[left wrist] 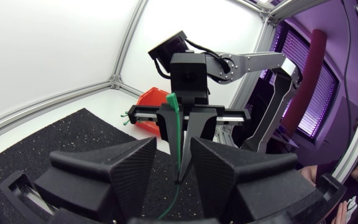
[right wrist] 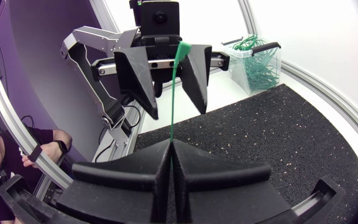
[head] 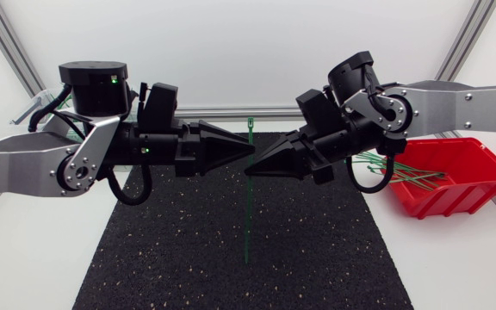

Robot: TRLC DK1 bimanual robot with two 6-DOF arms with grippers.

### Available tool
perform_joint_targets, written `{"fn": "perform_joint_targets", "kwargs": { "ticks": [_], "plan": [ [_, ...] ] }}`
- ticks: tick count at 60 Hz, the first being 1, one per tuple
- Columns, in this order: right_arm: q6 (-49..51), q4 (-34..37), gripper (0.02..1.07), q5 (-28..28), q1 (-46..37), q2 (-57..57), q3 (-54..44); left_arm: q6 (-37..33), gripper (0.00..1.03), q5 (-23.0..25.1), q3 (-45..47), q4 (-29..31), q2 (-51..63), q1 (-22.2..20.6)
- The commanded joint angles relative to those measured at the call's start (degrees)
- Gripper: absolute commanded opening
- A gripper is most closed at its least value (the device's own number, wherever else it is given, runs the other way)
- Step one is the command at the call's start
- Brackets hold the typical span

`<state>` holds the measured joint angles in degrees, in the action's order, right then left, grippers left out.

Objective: Take a green cable tie from the red box, thread the tail through the head to close it, then place it in the transparent bin on the left.

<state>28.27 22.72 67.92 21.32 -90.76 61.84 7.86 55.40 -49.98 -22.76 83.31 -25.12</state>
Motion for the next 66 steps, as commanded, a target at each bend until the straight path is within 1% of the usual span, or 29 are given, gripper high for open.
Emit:
{"fn": "perform_joint_targets", "kwargs": {
  "ticks": [1,21,55,59,66],
  "plan": [
    [-0.23,0.83,0.08,0.55,0.39,-0.12,-1.46,1.46,0.43,0.41,-2.93,-0.18,0.36,0.52],
    [0.03,0.83,0.08,0.55,0.65,-0.47,-1.46,1.99,0.43,-0.03,-4.87,-0.44,1.24,0.78],
    [-0.06,0.48,0.08,0.55,0.39,-0.12,-1.64,1.46,0.42,0.24,-2.58,-0.44,0.98,1.31],
    [-0.06,0.48,0.08,0.55,0.39,-0.12,-1.73,1.46,0.36,0.41,-2.32,-0.44,0.98,1.22],
    [-0.06,0.48,0.08,0.55,0.04,-0.12,-1.64,1.46,0.36,0.41,-1.88,-0.44,0.8,1.04]
  ]
}}
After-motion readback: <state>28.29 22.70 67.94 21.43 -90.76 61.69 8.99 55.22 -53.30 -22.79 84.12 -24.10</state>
